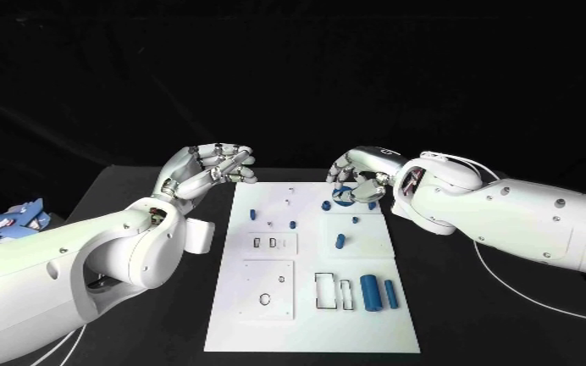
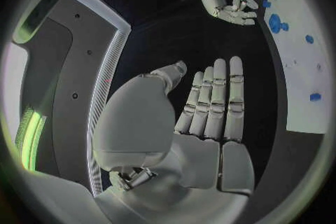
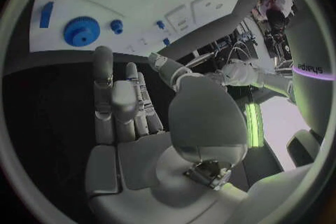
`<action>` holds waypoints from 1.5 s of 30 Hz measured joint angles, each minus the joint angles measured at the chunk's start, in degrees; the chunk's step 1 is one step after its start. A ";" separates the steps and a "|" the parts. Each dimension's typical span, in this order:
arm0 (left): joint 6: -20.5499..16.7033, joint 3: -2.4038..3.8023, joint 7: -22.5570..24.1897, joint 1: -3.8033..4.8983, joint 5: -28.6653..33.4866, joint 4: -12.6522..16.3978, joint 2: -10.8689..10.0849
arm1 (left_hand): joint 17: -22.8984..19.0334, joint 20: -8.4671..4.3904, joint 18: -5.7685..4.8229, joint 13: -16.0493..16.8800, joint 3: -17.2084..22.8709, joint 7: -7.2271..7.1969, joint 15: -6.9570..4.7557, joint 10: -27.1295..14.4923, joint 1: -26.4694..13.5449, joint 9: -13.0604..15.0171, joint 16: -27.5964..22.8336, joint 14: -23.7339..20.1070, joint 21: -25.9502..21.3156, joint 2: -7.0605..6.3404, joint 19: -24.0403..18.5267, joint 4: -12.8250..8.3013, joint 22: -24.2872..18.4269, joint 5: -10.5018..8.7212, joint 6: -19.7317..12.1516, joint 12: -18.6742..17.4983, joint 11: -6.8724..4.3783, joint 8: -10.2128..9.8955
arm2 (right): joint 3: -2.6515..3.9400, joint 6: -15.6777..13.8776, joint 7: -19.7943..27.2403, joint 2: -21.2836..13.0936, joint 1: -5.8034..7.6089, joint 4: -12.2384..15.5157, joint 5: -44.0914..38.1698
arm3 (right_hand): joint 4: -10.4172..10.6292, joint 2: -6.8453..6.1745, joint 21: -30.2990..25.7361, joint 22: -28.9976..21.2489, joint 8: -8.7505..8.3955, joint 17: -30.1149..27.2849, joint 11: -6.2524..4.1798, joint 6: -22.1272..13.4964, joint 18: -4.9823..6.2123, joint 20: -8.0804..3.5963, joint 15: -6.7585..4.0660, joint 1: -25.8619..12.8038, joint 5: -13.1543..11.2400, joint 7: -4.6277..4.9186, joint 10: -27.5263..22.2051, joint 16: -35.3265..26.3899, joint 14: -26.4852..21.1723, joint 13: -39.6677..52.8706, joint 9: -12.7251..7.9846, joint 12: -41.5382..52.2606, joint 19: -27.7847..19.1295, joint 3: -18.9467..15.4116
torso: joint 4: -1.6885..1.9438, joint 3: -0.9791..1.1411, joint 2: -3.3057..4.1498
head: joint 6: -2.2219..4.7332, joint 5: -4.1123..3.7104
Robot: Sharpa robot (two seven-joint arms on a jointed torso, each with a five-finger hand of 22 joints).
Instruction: Assemble the parts on the task board
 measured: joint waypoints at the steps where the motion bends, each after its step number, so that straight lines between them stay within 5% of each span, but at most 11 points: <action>1: 0.11 0.00 -0.08 0.16 0.00 0.27 -0.13 | 0.08 -0.13 0.00 0.00 0.00 0.00 0.00 0.00 0.00 0.00 0.13 0.00 -0.01 0.00 0.13 0.00 0.05 0.00 0.00 0.00 0.00 0.00 | 0.00 0.28 -0.62 0.08 0.04 -0.01 -1.11 | 0.34 -0.27 2.34 2.96 0.00 2.34 0.08 -0.47 0.00 0.00 0.00 0.28 0.24 -0.10 -1.44 2.29 0.00 0.42 0.56 0.59 0.75 -0.34 | 0.09 -0.01 0.30 | 0.03 -0.12; 3: 0.30 0.03 -0.22 0.42 0.00 0.72 -0.32 | 0.18 -0.20 0.00 0.00 -0.11 0.00 0.00 0.00 0.00 0.00 0.16 0.00 -0.01 0.00 0.20 -0.11 0.05 0.00 0.00 -0.25 0.00 0.00 | 0.00 0.72 -1.70 0.33 0.09 -0.16 -3.02 | 0.70 -0.35 4.29 5.45 0.23 4.43 0.28 -0.73 -0.92 0.20 0.00 0.36 0.24 -0.35 -3.25 4.35 0.00 0.93 1.29 1.53 0.94 -0.70 | 0.24 0.00 0.73 | 0.09 -0.25; 13: 0.96 0.03 -0.84 0.82 0.01 1.61 -0.44 | 0.63 -0.20 -0.01 -0.01 -0.29 0.00 0.00 0.00 -0.23 0.12 0.73 0.00 0.33 -0.23 0.20 -0.03 0.22 0.00 0.00 -0.50 0.00 0.00 | -0.07 2.10 -4.79 1.69 0.02 -1.12 -8.85 | 0.70 0.04 9.47 12.30 0.68 9.55 0.71 -1.14 -0.93 0.51 0.21 1.51 0.55 -0.24 -5.59 8.88 0.20 1.98 2.51 4.10 2.67 -0.70 | 0.83 0.07 2.48 | 0.45 -0.81; 17: 1.07 0.02 -1.05 0.83 0.08 1.61 -0.28 | 0.88 -0.20 -0.01 -0.01 -0.33 0.32 0.00 0.00 -0.23 0.13 1.05 0.00 0.60 -0.23 0.20 0.02 0.29 0.00 -0.33 -0.90 0.00 0.00 | -0.15 2.58 -5.43 2.11 -0.06 -1.51 -9.87 | 0.92 0.26 10.38 13.68 0.68 10.36 0.82 -1.51 -1.81 0.51 0.21 1.73 0.55 0.13 -6.10 9.54 0.20 2.14 2.62 4.71 2.67 -0.48 | 0.98 0.07 2.95 | 0.46 -1.13; 28: 1.27 0.02 -1.45 0.86 0.20 1.60 0.11 | 1.10 -0.20 -0.01 -0.01 -0.33 0.51 0.00 -0.01 -0.23 0.12 1.26 0.00 0.60 -0.23 0.20 0.02 0.34 0.00 -0.52 -0.95 0.01 0.00 | -0.26 3.29 -6.50 3.19 -0.50 -2.46 -11.16 | 1.21 0.78 11.96 16.05 0.68 11.50 0.91 -0.99 -1.81 0.60 0.21 2.25 0.77 0.65 -6.19 10.60 0.20 2.46 3.17 5.95 3.18 0.50 | 1.32 0.04 3.62 | 0.32 -1.30; 45: 1.62 0.03 -1.91 0.91 0.36 1.87 0.04 | 1.50 -0.20 -0.01 -0.02 -0.33 0.51 0.00 -0.23 -0.23 0.23 1.77 -0.01 0.82 -0.23 0.20 0.02 0.47 0.00 -0.94 -1.43 0.22 0.00 | -0.27 4.01 -7.05 4.30 -0.87 -3.60 -11.47 | 1.83 1.54 13.70 18.20 1.34 12.51 0.71 0.88 -1.81 0.81 0.42 3.01 -0.24 0.62 -5.97 11.60 0.41 2.82 3.93 7.95 3.38 2.55 | 1.27 0.24 4.50 | 0.44 -0.99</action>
